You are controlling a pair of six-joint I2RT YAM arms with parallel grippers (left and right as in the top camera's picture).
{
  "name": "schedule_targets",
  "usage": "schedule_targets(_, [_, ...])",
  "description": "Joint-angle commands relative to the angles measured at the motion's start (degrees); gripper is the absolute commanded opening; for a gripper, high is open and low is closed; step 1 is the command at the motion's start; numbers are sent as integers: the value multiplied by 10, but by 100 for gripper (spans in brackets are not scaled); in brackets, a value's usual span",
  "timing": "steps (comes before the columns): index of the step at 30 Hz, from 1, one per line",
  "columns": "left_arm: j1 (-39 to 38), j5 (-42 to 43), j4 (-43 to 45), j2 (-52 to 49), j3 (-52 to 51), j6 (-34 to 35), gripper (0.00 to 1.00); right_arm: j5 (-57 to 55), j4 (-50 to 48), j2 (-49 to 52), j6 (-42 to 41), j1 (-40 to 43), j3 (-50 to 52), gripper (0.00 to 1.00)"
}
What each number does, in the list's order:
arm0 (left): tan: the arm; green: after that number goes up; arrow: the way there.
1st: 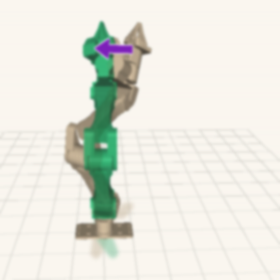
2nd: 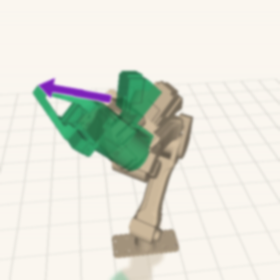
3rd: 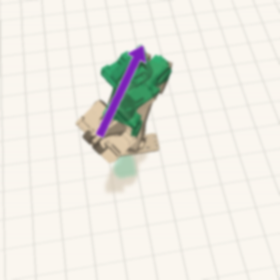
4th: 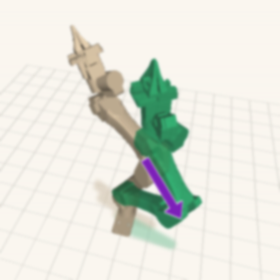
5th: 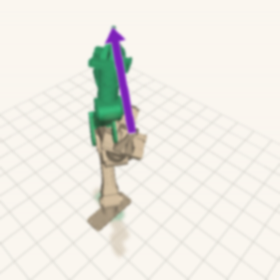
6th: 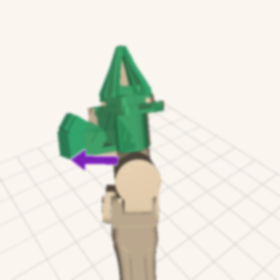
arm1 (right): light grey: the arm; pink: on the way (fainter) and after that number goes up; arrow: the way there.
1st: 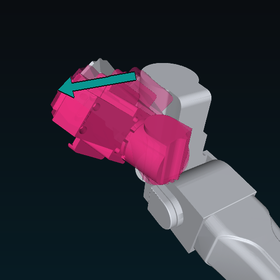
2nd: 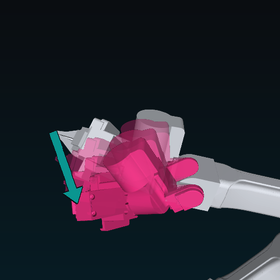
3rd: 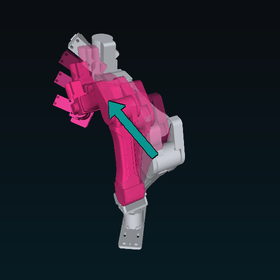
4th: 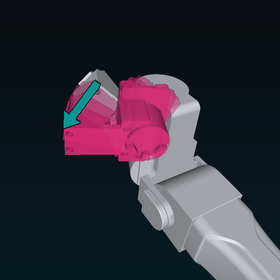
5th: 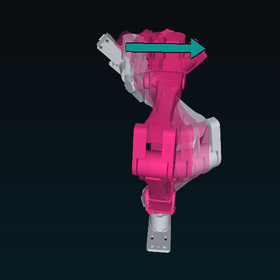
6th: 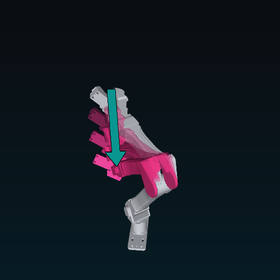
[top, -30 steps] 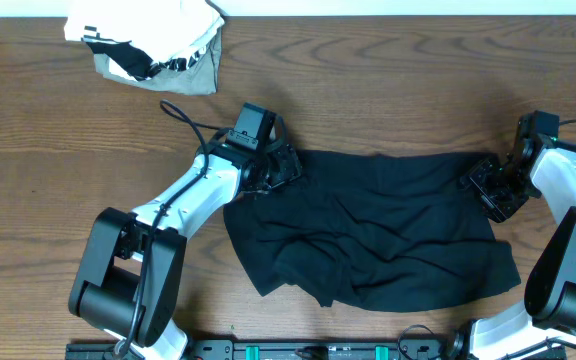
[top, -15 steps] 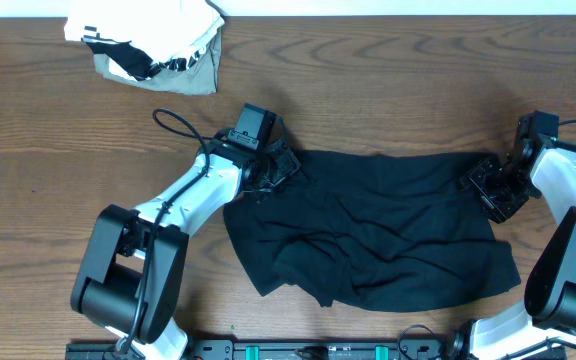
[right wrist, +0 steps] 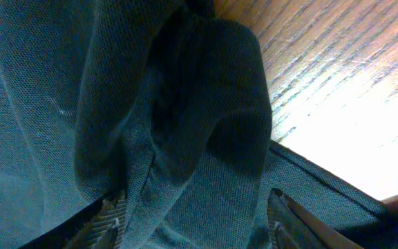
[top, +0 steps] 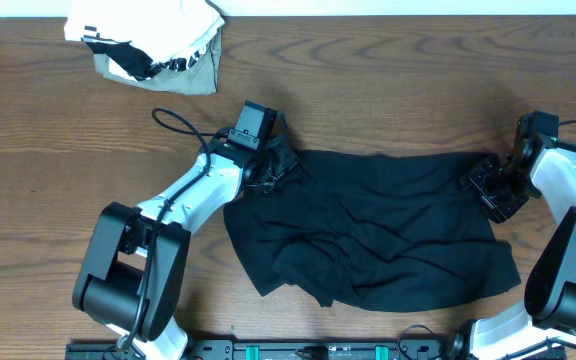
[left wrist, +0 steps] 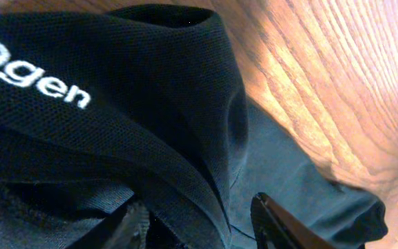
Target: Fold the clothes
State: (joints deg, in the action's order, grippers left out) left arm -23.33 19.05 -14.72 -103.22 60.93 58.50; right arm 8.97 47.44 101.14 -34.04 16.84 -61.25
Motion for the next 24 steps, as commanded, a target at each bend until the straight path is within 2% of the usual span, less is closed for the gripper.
schedule_targets(1, [3, -10, 1, -24, 8, 1, 40, -4, 1, 4, 4, -3, -9, 64])
schedule_targets(5, [3, -14, 5, -49, 8, -1, 19, -4, 1, 4, 4, -3, -9, 63])
schedule_targets(6, [3, -17, 5, -50, 8, -4, 10, -4, 1, 4, 4, -3, -9, 61])
schedule_targets(7, [3, -19, 7, -50, 8, -11, 6, -4, 1, 4, 4, -3, -9, 54])
schedule_targets(10, [5, -22, 11, -42, 16, -41, 6, -4, -2, 4, 4, -3, -9, 29])
schedule_targets(15, [9, -22, -14, -14, 52, -72, 6, -3, -17, 4, -3, -1, -10, 2])
schedule_targets(24, [29, -23, -44, 38, 118, -108, 6, 63, -77, 4, -11, 40, -14, 1])
